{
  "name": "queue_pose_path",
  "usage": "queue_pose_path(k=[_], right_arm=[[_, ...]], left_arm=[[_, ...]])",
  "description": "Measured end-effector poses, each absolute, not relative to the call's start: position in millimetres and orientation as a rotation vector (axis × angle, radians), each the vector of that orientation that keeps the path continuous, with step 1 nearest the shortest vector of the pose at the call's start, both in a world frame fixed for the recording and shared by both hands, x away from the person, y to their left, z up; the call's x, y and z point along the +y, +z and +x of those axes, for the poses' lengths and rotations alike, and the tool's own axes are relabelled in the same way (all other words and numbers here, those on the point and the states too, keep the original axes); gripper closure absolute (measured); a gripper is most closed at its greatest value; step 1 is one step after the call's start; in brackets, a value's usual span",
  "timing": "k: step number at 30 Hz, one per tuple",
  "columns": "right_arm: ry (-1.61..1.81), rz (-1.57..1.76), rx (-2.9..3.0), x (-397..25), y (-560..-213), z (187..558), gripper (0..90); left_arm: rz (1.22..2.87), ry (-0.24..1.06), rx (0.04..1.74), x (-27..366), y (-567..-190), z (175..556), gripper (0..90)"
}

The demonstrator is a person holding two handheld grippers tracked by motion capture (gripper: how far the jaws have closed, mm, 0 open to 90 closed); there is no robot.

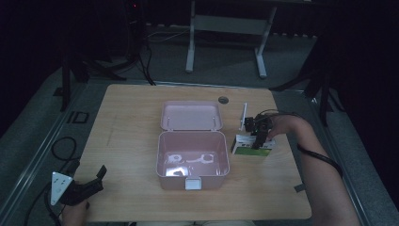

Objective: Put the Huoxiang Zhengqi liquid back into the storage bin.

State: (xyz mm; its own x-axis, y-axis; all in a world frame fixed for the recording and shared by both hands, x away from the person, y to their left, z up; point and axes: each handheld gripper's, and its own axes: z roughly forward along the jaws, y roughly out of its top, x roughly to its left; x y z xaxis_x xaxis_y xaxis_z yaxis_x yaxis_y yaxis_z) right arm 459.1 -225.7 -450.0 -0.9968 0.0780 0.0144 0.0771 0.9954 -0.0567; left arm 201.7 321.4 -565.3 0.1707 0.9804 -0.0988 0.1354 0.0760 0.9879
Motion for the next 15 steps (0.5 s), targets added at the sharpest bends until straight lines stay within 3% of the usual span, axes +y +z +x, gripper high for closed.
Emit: queue_pose_path(k=[8,11,15], right_arm=[[0.1,-0.118,-3.113,-227,-460,460,46.3],[0.111,-0.124,-3.108,-226,-464,461,55.5],[0.118,-0.124,-3.109,-226,-467,461,59.2]], left_arm=[[1.316,0.949,1.207,321,-565,202,0.2],[1.318,0.948,1.209,321,-565,202,0.2],[1.317,0.948,1.208,321,-565,202,0.2]])
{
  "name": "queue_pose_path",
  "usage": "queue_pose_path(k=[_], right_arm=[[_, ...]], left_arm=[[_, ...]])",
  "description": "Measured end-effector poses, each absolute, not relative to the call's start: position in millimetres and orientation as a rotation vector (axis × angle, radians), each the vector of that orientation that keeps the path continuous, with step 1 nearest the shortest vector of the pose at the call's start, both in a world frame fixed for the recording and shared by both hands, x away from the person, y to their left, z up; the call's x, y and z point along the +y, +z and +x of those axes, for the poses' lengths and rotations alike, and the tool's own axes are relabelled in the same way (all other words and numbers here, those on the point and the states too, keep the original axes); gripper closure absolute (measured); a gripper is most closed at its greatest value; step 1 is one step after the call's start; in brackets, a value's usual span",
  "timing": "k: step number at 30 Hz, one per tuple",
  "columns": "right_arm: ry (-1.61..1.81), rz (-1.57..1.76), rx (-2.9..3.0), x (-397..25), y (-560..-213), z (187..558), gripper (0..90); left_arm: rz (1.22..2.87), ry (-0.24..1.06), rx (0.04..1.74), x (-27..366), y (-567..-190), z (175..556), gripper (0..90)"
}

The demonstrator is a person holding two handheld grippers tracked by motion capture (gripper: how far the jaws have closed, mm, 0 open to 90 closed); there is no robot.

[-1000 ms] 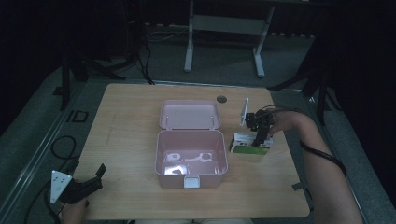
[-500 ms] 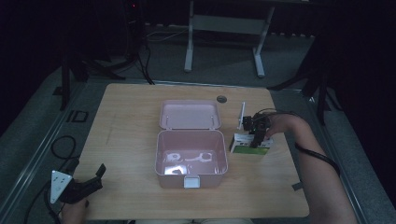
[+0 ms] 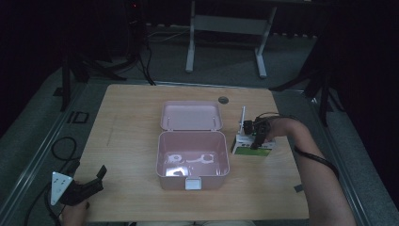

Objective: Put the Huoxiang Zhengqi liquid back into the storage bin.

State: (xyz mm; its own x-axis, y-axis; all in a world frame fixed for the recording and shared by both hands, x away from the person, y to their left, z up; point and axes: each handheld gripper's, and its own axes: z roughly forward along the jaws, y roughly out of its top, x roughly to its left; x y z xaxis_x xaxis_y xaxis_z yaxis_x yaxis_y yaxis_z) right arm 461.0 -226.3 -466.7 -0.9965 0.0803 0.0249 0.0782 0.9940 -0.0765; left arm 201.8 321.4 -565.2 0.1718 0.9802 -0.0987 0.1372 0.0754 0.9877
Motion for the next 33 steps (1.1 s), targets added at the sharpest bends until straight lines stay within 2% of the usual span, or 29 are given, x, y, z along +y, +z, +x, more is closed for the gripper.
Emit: queue_pose_path(k=[17,33], right_arm=[[0.145,-0.089,-3.095,-226,-465,455,62.4],[0.143,-0.043,-3.079,-227,-447,436,62.5]], left_arm=[[1.316,0.947,1.207,322,-565,202,0.2],[1.322,0.95,1.21,321,-565,202,0.2]])
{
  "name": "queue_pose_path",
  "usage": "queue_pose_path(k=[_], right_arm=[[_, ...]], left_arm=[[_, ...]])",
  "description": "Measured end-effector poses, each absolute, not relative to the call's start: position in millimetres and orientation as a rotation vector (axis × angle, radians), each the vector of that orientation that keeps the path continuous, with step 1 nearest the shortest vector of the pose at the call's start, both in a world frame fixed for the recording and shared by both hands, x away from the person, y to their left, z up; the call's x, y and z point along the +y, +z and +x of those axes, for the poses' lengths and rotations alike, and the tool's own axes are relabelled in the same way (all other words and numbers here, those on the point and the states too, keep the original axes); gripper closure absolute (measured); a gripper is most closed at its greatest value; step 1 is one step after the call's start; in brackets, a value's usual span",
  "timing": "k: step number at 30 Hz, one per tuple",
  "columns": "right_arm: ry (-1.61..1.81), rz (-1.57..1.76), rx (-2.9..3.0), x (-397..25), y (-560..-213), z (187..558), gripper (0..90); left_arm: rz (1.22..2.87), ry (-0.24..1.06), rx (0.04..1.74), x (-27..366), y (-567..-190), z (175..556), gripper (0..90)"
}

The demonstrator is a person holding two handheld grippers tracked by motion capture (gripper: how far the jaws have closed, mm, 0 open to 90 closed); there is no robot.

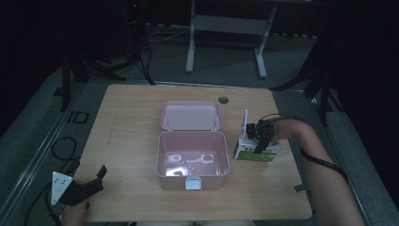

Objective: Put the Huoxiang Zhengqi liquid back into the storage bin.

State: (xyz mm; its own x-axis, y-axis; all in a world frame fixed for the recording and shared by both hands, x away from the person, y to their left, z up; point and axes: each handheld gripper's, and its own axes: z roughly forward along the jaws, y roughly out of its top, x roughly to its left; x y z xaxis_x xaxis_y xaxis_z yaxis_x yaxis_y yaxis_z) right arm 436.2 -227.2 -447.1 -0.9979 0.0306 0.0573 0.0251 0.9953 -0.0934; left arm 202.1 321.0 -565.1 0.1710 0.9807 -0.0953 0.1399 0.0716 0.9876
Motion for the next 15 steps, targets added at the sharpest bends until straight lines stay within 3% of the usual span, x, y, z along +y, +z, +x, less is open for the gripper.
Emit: queue_pose_path(k=[15], right_arm=[[0.129,0.006,-3.066,-219,-425,409,62.4]], left_arm=[[1.321,0.948,1.21,321,-565,202,0.2]])
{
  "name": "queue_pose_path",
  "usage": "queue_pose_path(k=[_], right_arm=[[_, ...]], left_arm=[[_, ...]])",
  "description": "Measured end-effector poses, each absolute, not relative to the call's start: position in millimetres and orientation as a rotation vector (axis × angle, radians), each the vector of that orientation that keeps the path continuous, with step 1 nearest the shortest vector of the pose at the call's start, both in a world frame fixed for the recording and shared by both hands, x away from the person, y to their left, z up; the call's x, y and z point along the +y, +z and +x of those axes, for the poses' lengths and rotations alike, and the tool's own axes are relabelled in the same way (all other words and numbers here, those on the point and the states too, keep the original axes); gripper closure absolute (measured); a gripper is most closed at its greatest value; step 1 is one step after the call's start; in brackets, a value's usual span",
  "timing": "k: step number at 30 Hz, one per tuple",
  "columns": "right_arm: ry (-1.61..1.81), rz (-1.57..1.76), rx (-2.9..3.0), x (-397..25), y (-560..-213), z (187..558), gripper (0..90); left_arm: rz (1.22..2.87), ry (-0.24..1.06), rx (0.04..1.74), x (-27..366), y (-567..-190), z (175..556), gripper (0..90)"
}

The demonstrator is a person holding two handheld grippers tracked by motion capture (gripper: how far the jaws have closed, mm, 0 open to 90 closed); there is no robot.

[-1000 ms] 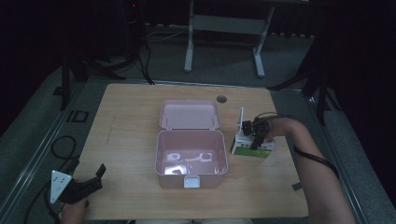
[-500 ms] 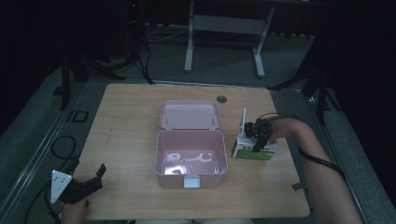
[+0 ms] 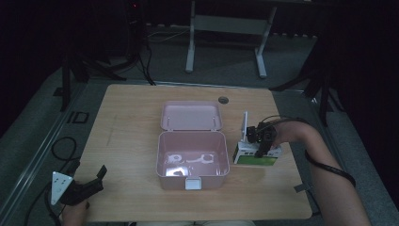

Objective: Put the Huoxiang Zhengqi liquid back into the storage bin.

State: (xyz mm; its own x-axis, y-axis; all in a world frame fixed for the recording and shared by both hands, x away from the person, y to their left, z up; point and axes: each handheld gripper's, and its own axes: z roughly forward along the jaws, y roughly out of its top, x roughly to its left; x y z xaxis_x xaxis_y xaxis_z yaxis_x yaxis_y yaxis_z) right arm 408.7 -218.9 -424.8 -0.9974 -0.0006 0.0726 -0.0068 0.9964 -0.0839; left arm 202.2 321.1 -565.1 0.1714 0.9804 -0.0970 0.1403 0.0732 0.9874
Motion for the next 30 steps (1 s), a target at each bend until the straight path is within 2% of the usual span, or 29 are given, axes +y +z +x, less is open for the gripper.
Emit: queue_pose_path(k=[17,30], right_arm=[[0.122,-0.026,-3.082,-222,-396,390,62.4],[0.123,-0.047,-3.104,-218,-358,380,62.5]], left_arm=[[1.322,0.947,1.213,321,-565,202,0.2],[1.325,0.949,1.214,321,-565,203,0.2]])
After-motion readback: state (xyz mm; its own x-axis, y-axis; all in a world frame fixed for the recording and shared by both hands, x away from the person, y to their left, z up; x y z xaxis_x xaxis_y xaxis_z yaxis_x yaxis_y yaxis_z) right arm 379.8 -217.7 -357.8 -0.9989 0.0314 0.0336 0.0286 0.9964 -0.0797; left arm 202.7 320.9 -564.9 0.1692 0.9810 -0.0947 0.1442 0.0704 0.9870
